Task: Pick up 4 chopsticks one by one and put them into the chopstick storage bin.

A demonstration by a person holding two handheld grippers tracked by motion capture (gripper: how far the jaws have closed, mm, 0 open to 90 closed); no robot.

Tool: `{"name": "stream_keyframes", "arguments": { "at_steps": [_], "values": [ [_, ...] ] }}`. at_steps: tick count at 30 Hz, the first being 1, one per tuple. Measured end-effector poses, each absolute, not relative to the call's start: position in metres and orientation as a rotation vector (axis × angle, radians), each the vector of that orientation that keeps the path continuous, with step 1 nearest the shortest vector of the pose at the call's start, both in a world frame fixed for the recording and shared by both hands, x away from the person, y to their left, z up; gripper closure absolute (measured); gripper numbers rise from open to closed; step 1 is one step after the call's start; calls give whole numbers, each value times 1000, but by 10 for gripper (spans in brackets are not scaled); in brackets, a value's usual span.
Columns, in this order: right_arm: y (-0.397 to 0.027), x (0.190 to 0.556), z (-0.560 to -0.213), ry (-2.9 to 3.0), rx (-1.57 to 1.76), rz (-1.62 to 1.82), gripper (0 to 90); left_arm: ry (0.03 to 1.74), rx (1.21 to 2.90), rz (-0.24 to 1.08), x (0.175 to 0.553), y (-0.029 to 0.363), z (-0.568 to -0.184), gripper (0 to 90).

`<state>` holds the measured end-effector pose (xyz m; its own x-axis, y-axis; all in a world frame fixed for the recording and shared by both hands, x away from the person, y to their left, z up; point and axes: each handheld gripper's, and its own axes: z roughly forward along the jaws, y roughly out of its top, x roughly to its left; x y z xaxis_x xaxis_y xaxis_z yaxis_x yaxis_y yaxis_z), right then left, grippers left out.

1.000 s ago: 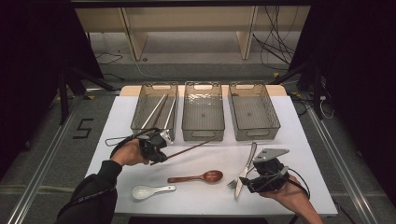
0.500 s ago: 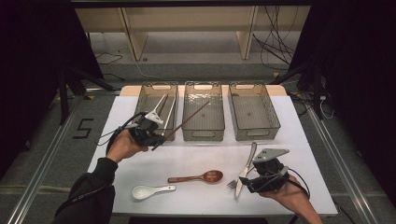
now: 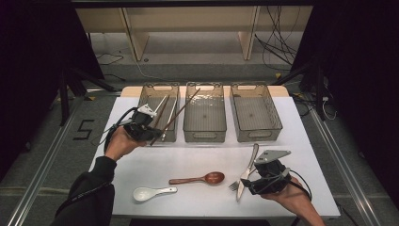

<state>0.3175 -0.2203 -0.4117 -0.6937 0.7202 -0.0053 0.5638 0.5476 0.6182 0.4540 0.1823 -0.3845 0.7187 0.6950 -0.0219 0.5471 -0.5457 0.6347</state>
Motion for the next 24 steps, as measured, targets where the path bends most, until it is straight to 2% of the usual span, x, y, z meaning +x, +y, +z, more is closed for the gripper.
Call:
{"name": "stream_keyframes", "arguments": {
  "at_steps": [14, 24],
  "values": [
    [-221, 318, -412, 2526, 1075, 878, 287, 1066, 2180, 332, 477, 205, -377, 835],
    [-221, 318, -412, 2526, 1085, 881, 287, 1134, 2178, 388, 497, 212, -377, 836]
  ]
}}
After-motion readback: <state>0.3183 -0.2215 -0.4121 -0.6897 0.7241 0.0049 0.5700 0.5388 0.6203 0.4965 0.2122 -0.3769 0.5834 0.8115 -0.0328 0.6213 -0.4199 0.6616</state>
